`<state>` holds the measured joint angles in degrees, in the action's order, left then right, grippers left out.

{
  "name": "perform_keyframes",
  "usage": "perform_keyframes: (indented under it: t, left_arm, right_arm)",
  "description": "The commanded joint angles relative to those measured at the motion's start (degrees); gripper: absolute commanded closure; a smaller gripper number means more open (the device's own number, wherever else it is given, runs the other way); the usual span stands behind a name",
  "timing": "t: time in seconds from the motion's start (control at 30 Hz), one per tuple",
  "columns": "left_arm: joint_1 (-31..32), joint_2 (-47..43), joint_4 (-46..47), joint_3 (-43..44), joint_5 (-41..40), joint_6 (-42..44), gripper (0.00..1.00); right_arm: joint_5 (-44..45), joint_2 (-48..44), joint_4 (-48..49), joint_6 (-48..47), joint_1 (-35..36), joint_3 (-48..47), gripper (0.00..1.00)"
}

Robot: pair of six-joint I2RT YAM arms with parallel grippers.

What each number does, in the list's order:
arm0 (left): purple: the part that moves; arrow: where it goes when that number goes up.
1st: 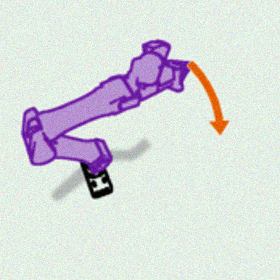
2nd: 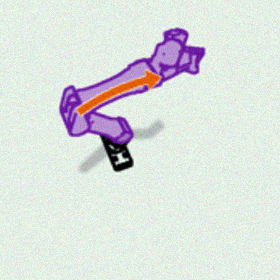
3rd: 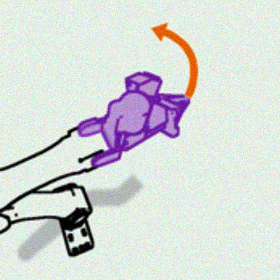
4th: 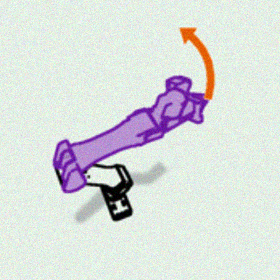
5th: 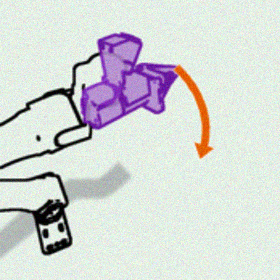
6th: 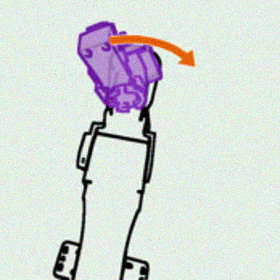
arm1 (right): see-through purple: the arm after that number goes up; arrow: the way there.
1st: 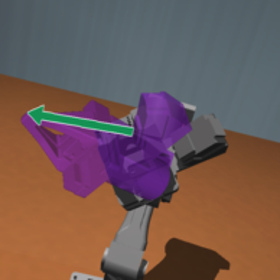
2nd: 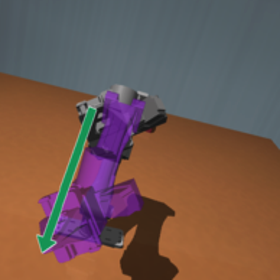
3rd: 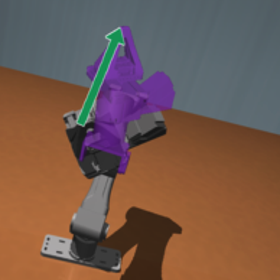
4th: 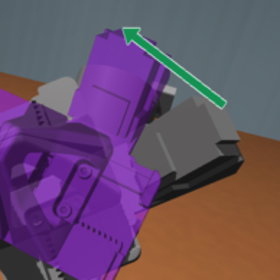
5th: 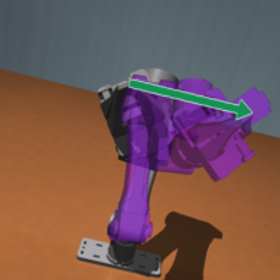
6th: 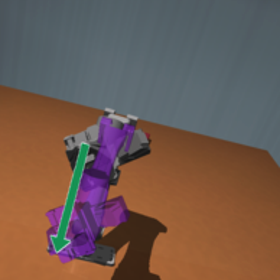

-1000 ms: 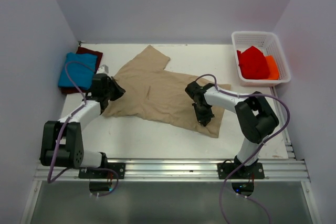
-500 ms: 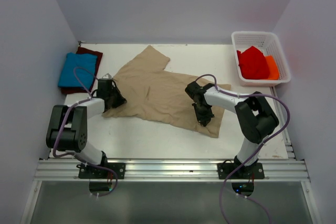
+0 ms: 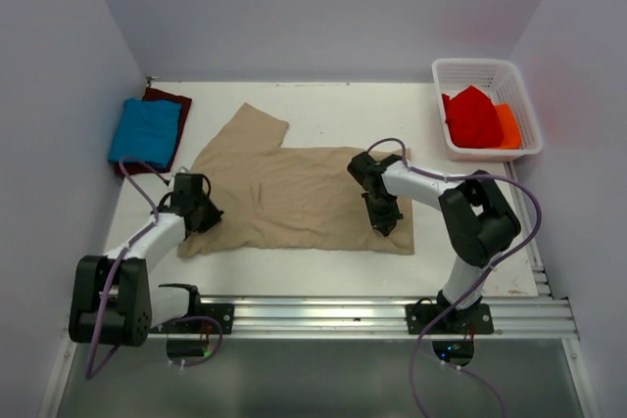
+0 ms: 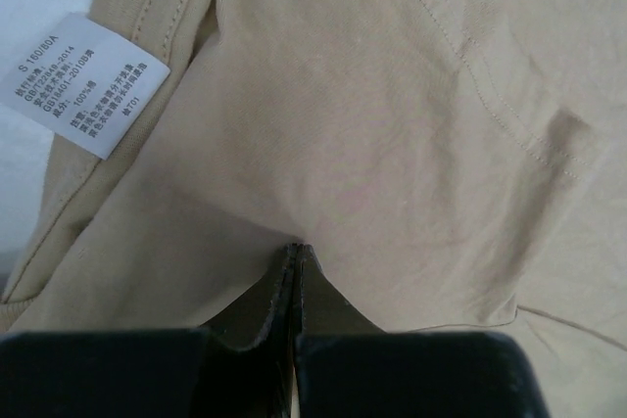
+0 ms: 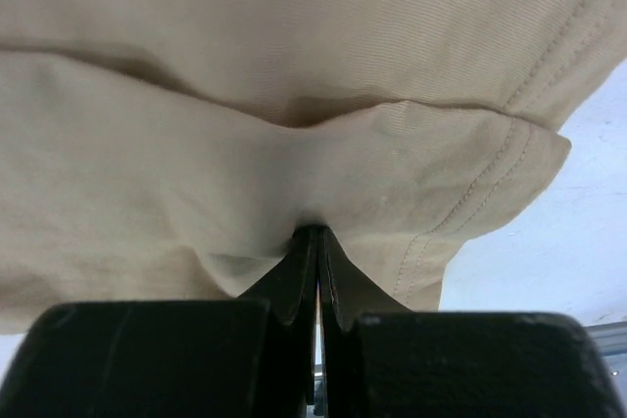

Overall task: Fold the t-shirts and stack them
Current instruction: Fold the tshirt

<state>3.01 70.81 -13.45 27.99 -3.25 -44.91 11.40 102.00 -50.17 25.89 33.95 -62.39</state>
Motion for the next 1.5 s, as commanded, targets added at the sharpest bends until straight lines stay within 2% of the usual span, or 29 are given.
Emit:
perform_keyframes:
  t: [0.0,0.17,0.43,0.57,0.73,0.77,0.8,0.83,0.87,0.9,0.93,0.97,1.0,1.03,1.07,1.17,1.23,1.27,1.47]
  left_arm:
    - [-0.37,-4.35,-11.5,-1.53,-3.87,-1.24,1.0]
    - [-0.37,-8.22,-13.18,-2.85,-4.49,-1.24,1.0]
    - [-0.37,-4.89,-11.42,-3.11,-5.45,-0.8,1.0]
    - [-0.37,-6.02,-10.63,-1.46,-3.88,1.3,1.0]
    - [-0.37,-13.83,-10.45,5.75,-2.64,6.14,1.0]
    - [-0.37,-14.64,-10.19,9.24,-2.47,6.75,0.95]
    - [-0.37,-14.82,-10.1,11.45,-1.95,7.89,0.89]
    - [-0.37,-14.21,-10.36,13.65,-1.77,8.16,0.81]
    - [-0.37,-13.42,-10.19,17.85,-1.24,8.34,0.58]
    - [-0.37,-12.37,-9.58,19.8,0.24,9.13,0.47]
    - [-0.37,-9.14,-8.7,21.65,1.13,9.57,0.41]
    - [-0.37,-7.11,-6.09,25.06,2.79,9.92,0.31]
    - [-0.46,-4.65,-4.41,26.75,2.98,10.53,0.29]
    - [-0.46,1.64,-3.52,28.86,4.55,10.45,0.27]
    - [-0.54,5.18,-1.77,33.4,5.78,10.71,0.27]
    - [-0.9,20.56,-2.27,45.28,11.93,11.68,0.27]
    - [-0.98,30.64,-2.89,51.09,13.08,13.43,0.27]
    - [-0.98,33.84,-3.24,56.86,14.22,14.4,0.27]
    - [-1.16,56.09,-11.42,80.42,12.57,17.66,0.27]
  right_arm:
    - [2.93,1.27,-1.86,1.27,-2.05,0.34,1.0]
    - [5.56,3.9,-2.82,2.85,-3.63,0.87,1.0]
    - [10.13,6.37,-4.67,4.78,-4.51,1.13,1.0]
    - [8.56,3.75,-2.92,3.82,-4.51,1.13,1.0]
    - [5.48,-7.83,1.29,1.54,-4.42,-1.14,0.99]
    - [5.39,-9.6,1.83,1.1,-4.42,-1.76,0.81]
    - [5.39,-10.84,2.35,0.83,-4.42,-2.47,0.68]
    - [5.65,-12.68,2.88,0.48,-4.42,-4.04,0.44]
    - [6.09,-13.05,2.8,0.3,-4.51,-5.19,0.36]
    - [6.35,-13.22,2.89,0.04,-4.42,-6.33,0.28]
    - [6.09,-13.14,3.58,-1.01,-4.42,-8.43,0.13]
    - [5.83,-12.7,4.2,-1.45,-4.51,-9.41,0.08]
    - [5.39,-11.92,4.55,-1.98,-4.51,-10.46,0.06]
    - [5.21,-11.12,4.47,-2.33,-4.51,-13.08,0.04]
    - [4.95,-9.64,4.56,-2.77,-4.51,-14.24,0.03]
    - [4.51,-7.69,4.82,-3.04,-4.51,-18.02,0.01]
    - [3.98,-7.42,5.43,-2.86,-4.51,-18.9,0.01]
    - [2.94,-7.6,5.44,-2.86,-4.51,-19.08,0.01]
    - [1.53,-15.14,6.67,-3.21,-4.51,-14.52,0.01]
